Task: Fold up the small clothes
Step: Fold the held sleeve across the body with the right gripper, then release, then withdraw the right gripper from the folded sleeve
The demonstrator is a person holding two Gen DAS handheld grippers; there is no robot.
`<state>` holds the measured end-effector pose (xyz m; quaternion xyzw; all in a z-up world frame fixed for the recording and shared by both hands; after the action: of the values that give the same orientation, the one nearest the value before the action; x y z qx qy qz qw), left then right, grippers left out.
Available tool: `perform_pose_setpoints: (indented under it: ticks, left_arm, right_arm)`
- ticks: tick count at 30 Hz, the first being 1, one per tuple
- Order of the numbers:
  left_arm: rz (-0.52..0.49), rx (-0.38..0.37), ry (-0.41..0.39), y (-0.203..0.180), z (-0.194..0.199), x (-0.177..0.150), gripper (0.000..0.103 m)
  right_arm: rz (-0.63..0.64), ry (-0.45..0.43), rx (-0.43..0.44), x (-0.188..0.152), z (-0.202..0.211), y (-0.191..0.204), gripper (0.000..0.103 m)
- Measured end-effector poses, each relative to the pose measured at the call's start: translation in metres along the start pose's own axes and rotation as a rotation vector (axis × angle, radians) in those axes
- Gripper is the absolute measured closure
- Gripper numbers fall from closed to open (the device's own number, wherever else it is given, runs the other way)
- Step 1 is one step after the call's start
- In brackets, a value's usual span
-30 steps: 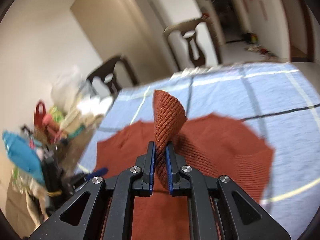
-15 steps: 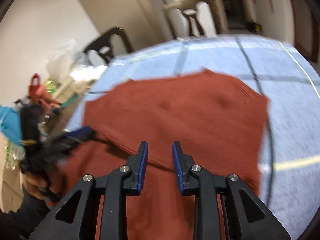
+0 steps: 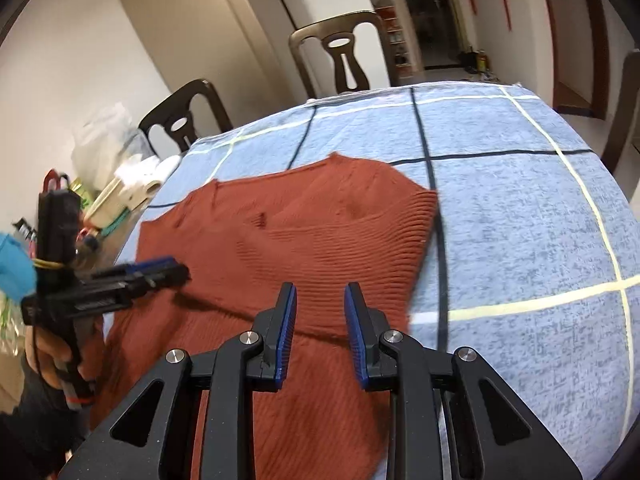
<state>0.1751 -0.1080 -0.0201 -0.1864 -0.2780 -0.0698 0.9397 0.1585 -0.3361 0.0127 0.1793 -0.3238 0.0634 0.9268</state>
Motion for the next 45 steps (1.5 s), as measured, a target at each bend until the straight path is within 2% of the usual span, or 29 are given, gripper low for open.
perform_pose_setpoints:
  ticks: [1,2,4,5,9,11,16,18,23,25,28,30,31,32,33,36,38,40,42,45]
  left_arm:
    - [-0.008,0.004,-0.011,-0.001,0.001,0.001,0.064]
    - [-0.008,-0.016,-0.006,-0.004,0.002,0.002,0.082]
    - [-0.007,-0.078,-0.001,-0.011,0.003,0.004,0.096]
    - [-0.02,-0.082,-0.019,-0.014,0.007,0.006,0.097]
    - [-0.071,-0.165,-0.157,-0.032,0.04,0.02,0.097]
    - [-0.078,-0.157,-0.184,-0.029,0.045,0.021,0.097]
    - [-0.026,-0.058,-0.038,0.01,0.002,0.001,0.096]
    - [-0.018,-0.066,-0.055,0.012,0.007,0.0,0.094]
    - [-0.063,-0.024,-0.127,-0.002,0.027,0.019,0.094]
    - [-0.071,-0.029,-0.141,-0.008,0.029,0.026,0.092]
    - [-0.093,-0.032,-0.106,-0.016,0.011,0.027,0.084]
    - [-0.094,0.009,-0.049,-0.008,-0.008,0.023,0.084]
    - [-0.087,0.013,-0.037,-0.004,-0.015,0.02,0.084]
    - [-0.1,0.006,-0.067,-0.004,-0.011,0.019,0.084]
    - [-0.108,0.011,-0.063,-0.008,-0.01,0.018,0.084]
    - [-0.133,0.008,-0.069,-0.011,0.001,0.011,0.084]
    - [-0.155,0.013,-0.062,-0.012,0.002,0.002,0.084]
    - [-0.163,0.023,-0.064,-0.006,0.002,-0.003,0.078]
    - [-0.141,0.01,-0.074,-0.002,0.003,-0.005,0.077]
    - [-0.121,0.023,-0.074,0.002,0.013,-0.008,0.077]
  right_arm:
    - [-0.007,0.004,-0.006,-0.001,-0.002,-0.003,0.078]
    - [-0.009,0.012,-0.011,-0.003,-0.005,-0.005,0.078]
    - [-0.01,0.024,-0.016,-0.006,-0.009,-0.007,0.078]
    - [-0.011,0.029,-0.017,-0.007,-0.01,-0.009,0.078]
    - [-0.012,0.015,-0.015,-0.006,-0.006,-0.011,0.078]
    - [-0.003,0.013,-0.027,-0.005,-0.005,-0.011,0.078]
    - [0.01,0.02,-0.046,-0.002,-0.006,-0.013,0.078]
    - [0.019,0.011,-0.058,0.003,-0.006,-0.013,0.078]
    - [0.039,-0.026,-0.095,0.025,-0.011,-0.017,0.078]
    - [0.029,-0.009,-0.13,0.032,-0.024,-0.028,0.078]
    - [-0.009,0.033,-0.183,0.036,-0.044,-0.049,0.078]
    - [-0.043,0.026,-0.18,0.037,-0.041,-0.055,0.078]
    - [-0.05,0.024,-0.178,0.037,-0.038,-0.055,0.078]
    - [-0.045,0.013,-0.169,0.035,-0.031,-0.052,0.078]
    - [-0.036,0.007,-0.163,0.033,-0.025,-0.049,0.078]
    - [0.028,-0.008,-0.131,0.021,-0.005,-0.031,0.078]
    - [0.073,0.015,-0.115,0.007,-0.003,-0.019,0.078]
    - [0.117,0.06,-0.131,-0.006,-0.012,-0.014,0.078]
    - [0.148,0.044,-0.156,-0.011,-0.014,-0.014,0.078]
    - [0.124,0.046,-0.155,-0.008,-0.005,-0.012,0.078]
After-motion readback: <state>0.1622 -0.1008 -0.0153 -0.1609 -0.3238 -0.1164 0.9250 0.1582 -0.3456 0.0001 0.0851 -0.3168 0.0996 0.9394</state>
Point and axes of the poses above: each gripper's, at about its wrist camera, not at the fingertips, and z roughly against the way its jaws point, y to its left, x to its top, the point moved 5 cm from there along -z, roughly the way its jaws point, and after that the axes turned 3 degrees about -x, right-handed, at the moved point
